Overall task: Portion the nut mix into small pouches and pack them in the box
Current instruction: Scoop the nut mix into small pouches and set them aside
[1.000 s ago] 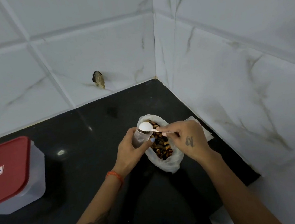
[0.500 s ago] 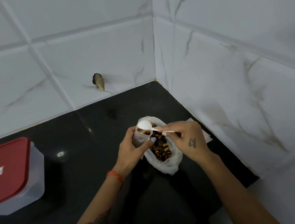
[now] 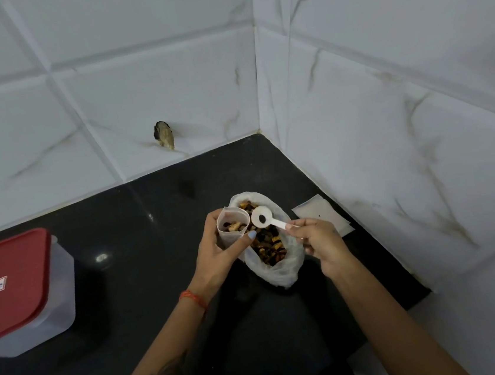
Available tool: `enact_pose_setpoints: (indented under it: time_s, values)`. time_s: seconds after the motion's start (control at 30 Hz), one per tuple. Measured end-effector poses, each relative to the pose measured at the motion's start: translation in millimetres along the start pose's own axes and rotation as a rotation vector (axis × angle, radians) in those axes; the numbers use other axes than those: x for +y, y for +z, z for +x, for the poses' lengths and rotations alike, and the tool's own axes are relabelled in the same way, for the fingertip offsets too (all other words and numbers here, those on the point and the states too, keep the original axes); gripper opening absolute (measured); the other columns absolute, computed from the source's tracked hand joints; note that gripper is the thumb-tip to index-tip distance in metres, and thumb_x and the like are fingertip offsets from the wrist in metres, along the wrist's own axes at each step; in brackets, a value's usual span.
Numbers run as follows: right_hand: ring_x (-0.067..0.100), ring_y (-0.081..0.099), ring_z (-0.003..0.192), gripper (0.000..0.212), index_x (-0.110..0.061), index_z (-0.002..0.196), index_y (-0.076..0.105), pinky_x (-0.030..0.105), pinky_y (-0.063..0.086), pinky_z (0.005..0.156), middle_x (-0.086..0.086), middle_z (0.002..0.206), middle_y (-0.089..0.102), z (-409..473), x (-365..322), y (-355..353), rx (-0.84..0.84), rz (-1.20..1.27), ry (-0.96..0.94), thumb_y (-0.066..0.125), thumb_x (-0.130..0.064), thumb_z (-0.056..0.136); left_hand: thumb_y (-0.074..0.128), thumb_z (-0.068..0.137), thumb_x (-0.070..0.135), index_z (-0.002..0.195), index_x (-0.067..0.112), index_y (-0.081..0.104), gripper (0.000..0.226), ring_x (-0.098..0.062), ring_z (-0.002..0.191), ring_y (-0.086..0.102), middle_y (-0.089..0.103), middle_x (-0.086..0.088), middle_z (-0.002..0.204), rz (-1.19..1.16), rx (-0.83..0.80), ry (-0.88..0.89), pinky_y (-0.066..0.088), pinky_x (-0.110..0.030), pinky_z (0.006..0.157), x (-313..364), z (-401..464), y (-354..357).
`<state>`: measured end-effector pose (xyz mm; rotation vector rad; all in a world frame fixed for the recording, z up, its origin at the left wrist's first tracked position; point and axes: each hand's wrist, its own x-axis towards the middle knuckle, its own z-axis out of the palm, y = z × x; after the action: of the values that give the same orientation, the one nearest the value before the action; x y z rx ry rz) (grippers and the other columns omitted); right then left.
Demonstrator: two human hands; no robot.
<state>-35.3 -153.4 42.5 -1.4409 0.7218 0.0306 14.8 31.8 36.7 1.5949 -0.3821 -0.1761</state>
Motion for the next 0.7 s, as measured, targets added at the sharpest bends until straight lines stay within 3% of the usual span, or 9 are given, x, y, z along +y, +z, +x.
enact_pose_setpoints:
  time_s: [0.1, 0.17, 0.23, 0.33, 0.4, 0.5, 0.57, 0.7]
  values:
    - [0.01, 0.054, 0.087, 0.005, -0.022, 0.082, 0.072, 0.023, 0.042, 0.07, -0.005, 0.087, 0.065, 4, 11, 4, 0.083, -0.198, -0.006, 0.071, -0.017, 0.081, 0.077, 0.07, 0.031, 0.11, 0.031, 0.052, 0.048, -0.012, 0.107, 0.06, 0.06, 0.017, 0.106, -0.033, 0.01, 0.016, 0.053, -0.033, 0.089, -2, -3, 0]
    - [0.012, 0.057, 0.089, 0.002, -0.022, 0.083, 0.073, 0.025, 0.045, 0.072, -0.005, 0.086, 0.066, 4, 15, 3, 0.099, -0.356, -0.059, 0.072, -0.022, 0.081, 0.076, 0.068, 0.033, 0.111, 0.031, 0.049, 0.05, -0.011, 0.106, 0.06, 0.059, 0.017, 0.106, -0.039, 0.01, 0.017, 0.054, -0.036, 0.089, -3, -4, 0]
    - [0.013, 0.058, 0.087, 0.015, -0.021, 0.092, 0.073, 0.026, 0.047, 0.069, -0.004, 0.088, 0.066, 2, 17, 2, 0.142, -0.62, -0.173, 0.072, -0.031, 0.08, 0.077, 0.067, 0.035, 0.111, 0.029, 0.047, 0.054, -0.011, 0.106, 0.06, 0.059, 0.019, 0.105, -0.044, 0.006, 0.012, 0.054, -0.039, 0.09, -3, -6, 1]
    - [0.016, 0.05, 0.104, 0.035, -0.025, 0.11, 0.068, 0.024, 0.042, 0.071, -0.002, 0.11, 0.056, -4, 15, 3, 0.28, -0.865, -0.406, 0.072, -0.04, 0.078, 0.078, 0.064, 0.04, 0.111, 0.031, 0.043, 0.059, -0.01, 0.108, 0.058, 0.057, 0.026, 0.102, -0.022, 0.005, -0.013, 0.053, -0.042, 0.091, -3, -6, 1]
    - [0.014, 0.047, 0.108, 0.036, -0.028, 0.107, 0.066, 0.023, 0.041, 0.076, -0.003, 0.115, 0.053, -10, 7, 7, 0.259, -0.757, -0.597, 0.073, -0.044, 0.076, 0.079, 0.062, 0.044, 0.109, 0.031, 0.042, 0.061, -0.01, 0.107, 0.058, 0.056, 0.029, 0.099, 0.009, 0.023, -0.024, 0.053, -0.043, 0.091, -2, -7, 2]
    - [0.003, 0.054, 0.101, 0.034, -0.035, 0.102, 0.063, 0.018, 0.049, 0.078, -0.01, 0.113, 0.054, -26, -12, 22, -0.038, -0.458, -0.729, 0.076, -0.044, 0.072, 0.077, 0.061, 0.048, 0.105, 0.03, 0.042, 0.059, -0.006, 0.1, 0.059, 0.055, 0.031, 0.095, 0.072, 0.045, -0.021, 0.054, -0.041, 0.088, 0, -8, 2]
    - [0.001, 0.056, 0.099, 0.037, -0.033, 0.102, 0.063, 0.015, 0.049, 0.077, -0.012, 0.112, 0.054, -34, -18, 34, -0.181, -0.494, -0.779, 0.076, -0.045, 0.07, 0.077, 0.06, 0.047, 0.105, 0.028, 0.041, 0.061, -0.005, 0.096, 0.06, 0.055, 0.032, 0.094, 0.11, 0.045, -0.027, 0.055, -0.04, 0.084, 1, -9, 2]
    - [0.003, 0.064, 0.081, 0.015, -0.015, 0.086, 0.069, 0.012, 0.049, 0.07, -0.008, 0.089, 0.068, -32, -14, 48, -0.143, -0.506, -0.806, 0.076, -0.024, 0.077, 0.08, 0.056, 0.041, 0.108, 0.027, 0.04, 0.067, -0.012, 0.097, 0.063, 0.06, 0.008, 0.106, 0.11, 0.014, -0.094, 0.056, -0.036, 0.08, 6, -9, -1]
